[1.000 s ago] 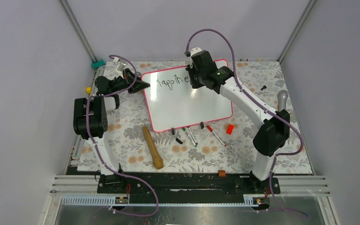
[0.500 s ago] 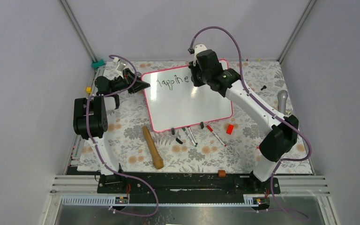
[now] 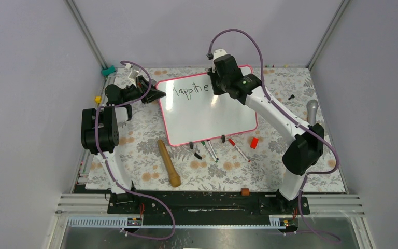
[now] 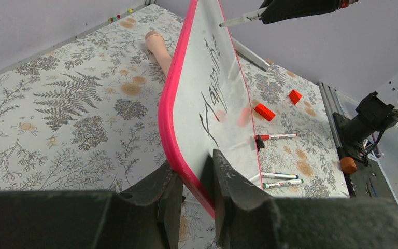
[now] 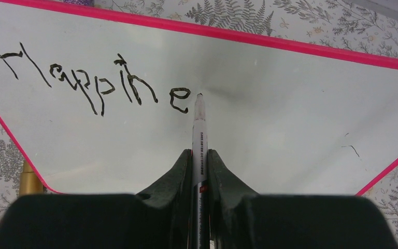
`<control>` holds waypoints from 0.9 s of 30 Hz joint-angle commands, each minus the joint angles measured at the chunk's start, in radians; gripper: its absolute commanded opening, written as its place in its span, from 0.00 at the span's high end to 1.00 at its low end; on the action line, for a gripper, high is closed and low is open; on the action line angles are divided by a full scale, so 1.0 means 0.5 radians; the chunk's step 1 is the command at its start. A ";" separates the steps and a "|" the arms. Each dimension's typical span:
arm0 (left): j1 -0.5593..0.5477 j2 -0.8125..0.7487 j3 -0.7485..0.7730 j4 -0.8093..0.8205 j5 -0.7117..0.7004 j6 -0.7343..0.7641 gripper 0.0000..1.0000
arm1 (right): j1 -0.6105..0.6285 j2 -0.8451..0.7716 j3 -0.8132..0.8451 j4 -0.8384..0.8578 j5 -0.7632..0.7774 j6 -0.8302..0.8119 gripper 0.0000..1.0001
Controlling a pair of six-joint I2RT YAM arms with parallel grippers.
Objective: Write a sentence on the whiteboard
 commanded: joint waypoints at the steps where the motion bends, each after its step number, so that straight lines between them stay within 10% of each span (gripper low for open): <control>1: -0.038 0.012 -0.066 0.156 0.504 0.321 1.00 | -0.007 0.029 0.096 -0.004 0.090 -0.011 1.00; 27: -0.038 0.012 -0.064 0.155 0.503 0.319 1.00 | -0.008 0.100 0.120 0.018 -0.034 -0.046 1.00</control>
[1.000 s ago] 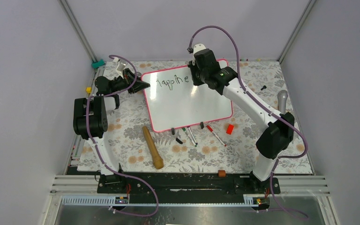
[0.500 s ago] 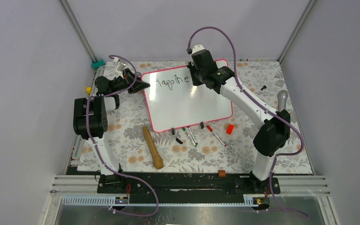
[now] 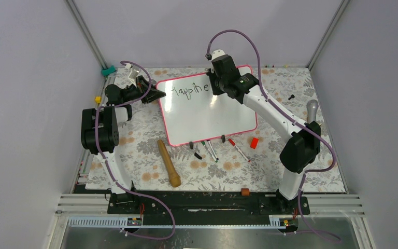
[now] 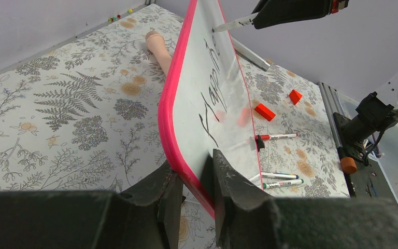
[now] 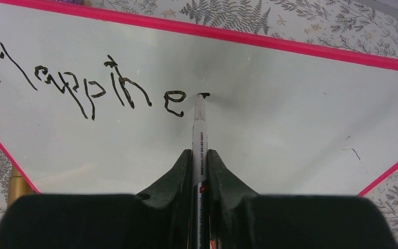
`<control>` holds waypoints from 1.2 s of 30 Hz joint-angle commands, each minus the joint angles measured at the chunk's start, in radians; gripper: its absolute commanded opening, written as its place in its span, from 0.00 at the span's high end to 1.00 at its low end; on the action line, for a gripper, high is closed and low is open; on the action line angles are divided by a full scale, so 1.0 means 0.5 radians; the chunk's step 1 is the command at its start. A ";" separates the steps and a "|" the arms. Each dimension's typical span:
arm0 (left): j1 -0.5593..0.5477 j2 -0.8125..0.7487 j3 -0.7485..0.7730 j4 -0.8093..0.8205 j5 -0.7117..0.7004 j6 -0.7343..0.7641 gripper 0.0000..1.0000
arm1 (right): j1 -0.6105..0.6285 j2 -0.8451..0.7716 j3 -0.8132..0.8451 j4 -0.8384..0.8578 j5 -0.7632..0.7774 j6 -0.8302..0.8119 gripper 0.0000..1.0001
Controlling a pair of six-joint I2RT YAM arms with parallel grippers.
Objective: Write a sentence on the whiteboard
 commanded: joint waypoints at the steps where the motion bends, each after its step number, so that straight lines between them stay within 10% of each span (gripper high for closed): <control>1: -0.037 0.014 -0.064 0.157 0.504 0.317 1.00 | -0.009 0.024 0.087 0.024 -0.089 -0.041 1.00; 36: -0.037 0.009 -0.067 0.156 0.505 0.321 1.00 | -0.009 -0.045 -0.013 -0.128 0.030 -0.088 1.00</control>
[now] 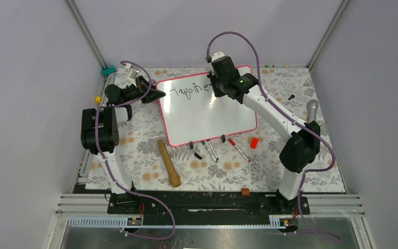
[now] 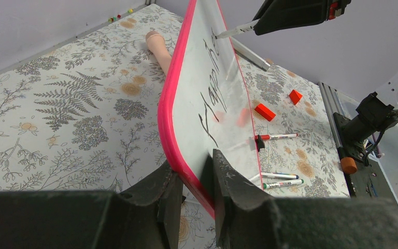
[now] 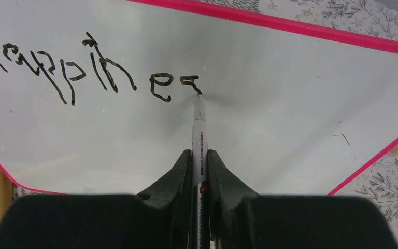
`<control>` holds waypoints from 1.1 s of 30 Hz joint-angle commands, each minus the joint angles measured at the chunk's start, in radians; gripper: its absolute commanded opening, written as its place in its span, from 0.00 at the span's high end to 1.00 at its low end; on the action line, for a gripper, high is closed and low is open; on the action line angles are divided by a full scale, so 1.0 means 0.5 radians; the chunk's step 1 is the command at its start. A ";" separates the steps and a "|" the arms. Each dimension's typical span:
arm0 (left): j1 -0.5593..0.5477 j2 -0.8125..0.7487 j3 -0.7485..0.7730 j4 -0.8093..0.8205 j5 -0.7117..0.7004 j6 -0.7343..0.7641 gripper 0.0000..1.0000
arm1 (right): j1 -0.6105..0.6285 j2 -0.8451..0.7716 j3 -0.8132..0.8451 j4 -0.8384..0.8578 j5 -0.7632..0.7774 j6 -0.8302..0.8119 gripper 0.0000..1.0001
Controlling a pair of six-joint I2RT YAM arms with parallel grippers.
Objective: Write a sentence on the whiteboard
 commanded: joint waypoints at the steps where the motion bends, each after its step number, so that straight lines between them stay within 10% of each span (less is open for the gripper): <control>1: -0.037 0.011 -0.069 0.157 0.506 0.324 1.00 | -0.009 -0.053 -0.017 -0.024 -0.038 -0.033 1.00; 33: -0.037 0.009 -0.066 0.157 0.505 0.324 1.00 | -0.008 -0.344 -0.219 0.212 -0.162 -0.046 1.00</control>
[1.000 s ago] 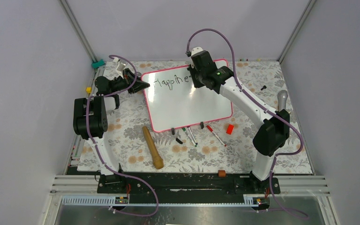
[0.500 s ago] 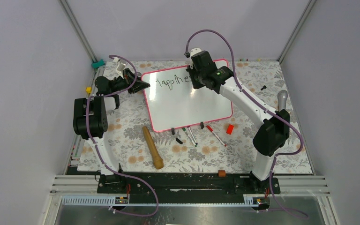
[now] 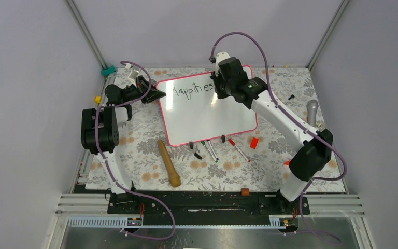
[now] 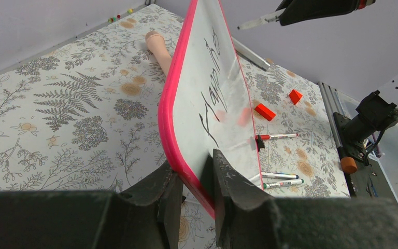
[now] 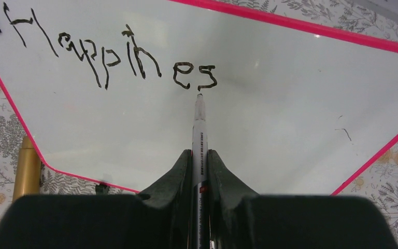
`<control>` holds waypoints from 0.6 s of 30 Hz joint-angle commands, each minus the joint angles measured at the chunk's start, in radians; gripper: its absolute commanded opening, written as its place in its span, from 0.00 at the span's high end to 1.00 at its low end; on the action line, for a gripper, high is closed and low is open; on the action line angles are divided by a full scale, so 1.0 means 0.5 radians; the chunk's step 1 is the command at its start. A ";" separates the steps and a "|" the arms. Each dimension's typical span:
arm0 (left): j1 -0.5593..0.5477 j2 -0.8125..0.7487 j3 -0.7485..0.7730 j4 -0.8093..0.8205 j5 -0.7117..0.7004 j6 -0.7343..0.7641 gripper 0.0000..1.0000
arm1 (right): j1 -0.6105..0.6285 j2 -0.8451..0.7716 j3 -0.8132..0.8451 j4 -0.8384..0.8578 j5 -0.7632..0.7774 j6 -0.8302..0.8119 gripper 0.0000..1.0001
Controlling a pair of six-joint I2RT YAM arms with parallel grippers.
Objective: Write a sentence on the whiteboard
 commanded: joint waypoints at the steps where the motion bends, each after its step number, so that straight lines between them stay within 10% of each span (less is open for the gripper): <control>1: -0.037 0.010 -0.066 0.158 0.503 0.319 1.00 | -0.011 -0.114 -0.011 0.122 -0.003 -0.025 1.00; 18: -0.037 0.014 -0.067 0.155 0.504 0.314 1.00 | -0.025 0.081 0.197 0.040 0.243 0.000 1.00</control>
